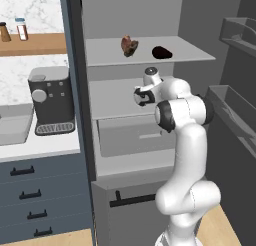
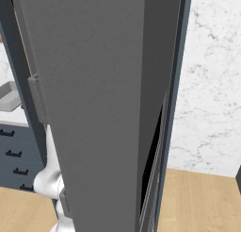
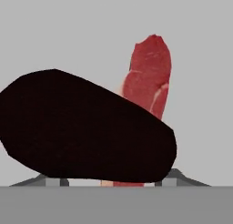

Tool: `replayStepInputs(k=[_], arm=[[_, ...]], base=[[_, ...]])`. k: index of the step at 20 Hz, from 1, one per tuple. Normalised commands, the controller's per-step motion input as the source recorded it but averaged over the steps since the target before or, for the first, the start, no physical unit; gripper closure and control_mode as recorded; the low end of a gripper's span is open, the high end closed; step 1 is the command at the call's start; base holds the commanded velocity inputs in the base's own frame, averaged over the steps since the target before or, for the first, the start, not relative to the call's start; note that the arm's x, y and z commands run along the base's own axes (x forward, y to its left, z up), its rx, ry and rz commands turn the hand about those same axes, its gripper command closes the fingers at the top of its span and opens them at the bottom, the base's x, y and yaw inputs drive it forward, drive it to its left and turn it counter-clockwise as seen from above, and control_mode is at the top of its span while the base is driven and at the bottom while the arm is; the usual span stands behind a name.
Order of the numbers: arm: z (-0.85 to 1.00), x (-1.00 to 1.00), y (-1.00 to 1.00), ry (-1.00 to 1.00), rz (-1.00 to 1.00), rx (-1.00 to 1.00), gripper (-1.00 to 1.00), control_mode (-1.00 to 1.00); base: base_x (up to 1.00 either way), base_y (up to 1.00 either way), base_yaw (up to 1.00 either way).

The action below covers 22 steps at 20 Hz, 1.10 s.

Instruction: Place one avocado and one steak in each tupperware on the nearby counter, to pack two identical lunches.

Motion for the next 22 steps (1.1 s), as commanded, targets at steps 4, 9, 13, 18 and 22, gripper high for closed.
replayStepInputs(k=[4, 9, 13, 18, 22], arm=[[-0.42, 0.0, -0.01, 0.01, -0.03, 0.0, 1.0, -1.0], [-0.18, 0.0, 0.0, 0.0, -0.02, 0.0, 1.0, -1.0], [-0.01, -0.05, 0.0, 0.0, 0.0, 0.0, 1.0, -1.0], [-0.17, -0.86, 0.17, -0.01, 0.0, 0.0, 1.0, -1.0], [-0.16, -1.0, 0.47, -0.09, 0.05, -0.01, 1.0, -1.0]], base=[[0.0, 0.0, 0.0], [0.0, 0.0, 0.0], [0.0, 0.0, 0.0], [0.0, 0.0, 0.0], [0.0, 0.0, 0.0]])
